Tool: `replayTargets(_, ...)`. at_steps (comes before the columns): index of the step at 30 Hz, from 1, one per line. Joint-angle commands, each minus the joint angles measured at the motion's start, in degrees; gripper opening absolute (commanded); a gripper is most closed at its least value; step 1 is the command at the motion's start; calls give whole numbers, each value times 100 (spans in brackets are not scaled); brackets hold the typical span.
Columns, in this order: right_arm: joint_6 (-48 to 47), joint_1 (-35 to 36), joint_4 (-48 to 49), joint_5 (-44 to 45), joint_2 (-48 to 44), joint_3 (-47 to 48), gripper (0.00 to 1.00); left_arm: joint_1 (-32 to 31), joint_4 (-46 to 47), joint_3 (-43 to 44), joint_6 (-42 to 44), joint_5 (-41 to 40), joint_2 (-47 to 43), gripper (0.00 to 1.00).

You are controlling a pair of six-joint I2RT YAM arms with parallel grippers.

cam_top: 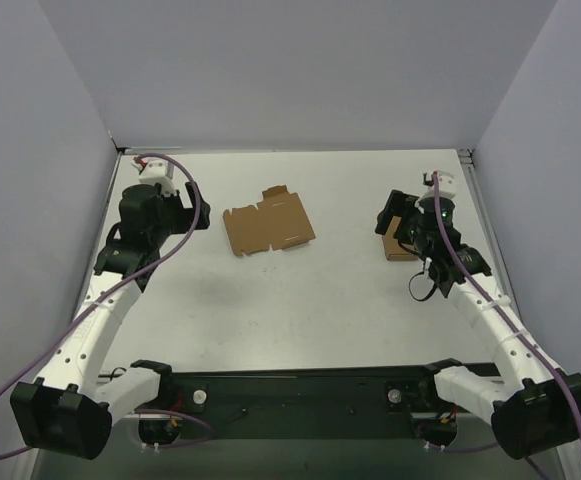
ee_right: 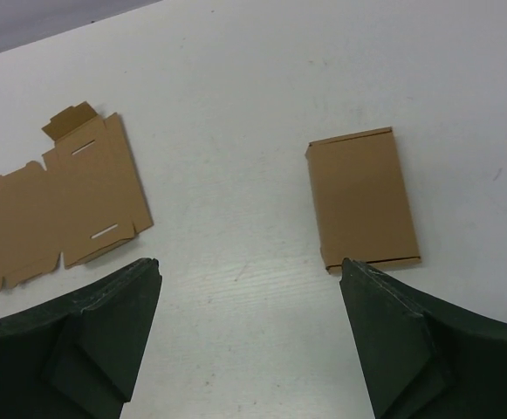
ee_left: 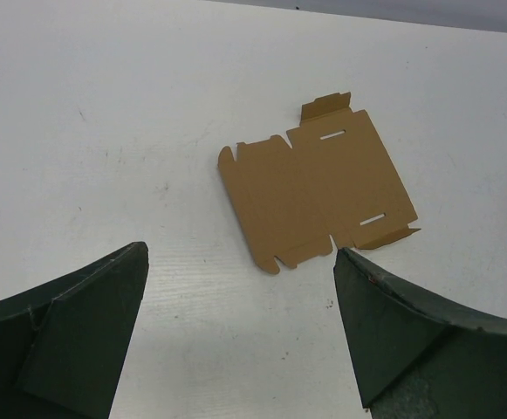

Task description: Fold the paper box

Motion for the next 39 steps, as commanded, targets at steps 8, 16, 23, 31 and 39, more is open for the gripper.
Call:
replayTargets(8, 3009, 1496, 1140, -287, 1290, -58, 85, 6, 334, -70, 116, 877, 189, 97)
replayTargets(16, 4348, 1786, 2207, -379, 3048, 336, 78, -126, 186, -61, 423, 967, 374, 91)
replayTargets(23, 5112, 1883, 2296, -300, 4059, 802, 78, -143, 107, 0, 529, 1028, 409, 90)
replayTargets(31, 5342, 2006, 2085, -63, 4859, 1268, 75, -152, 54, 27, 547, 1125, 427, 90)
replayTargets(39, 5447, 2032, 2102, -158, 5440, 1576, 55, -143, 80, 0, 617, 1169, 453, 90)
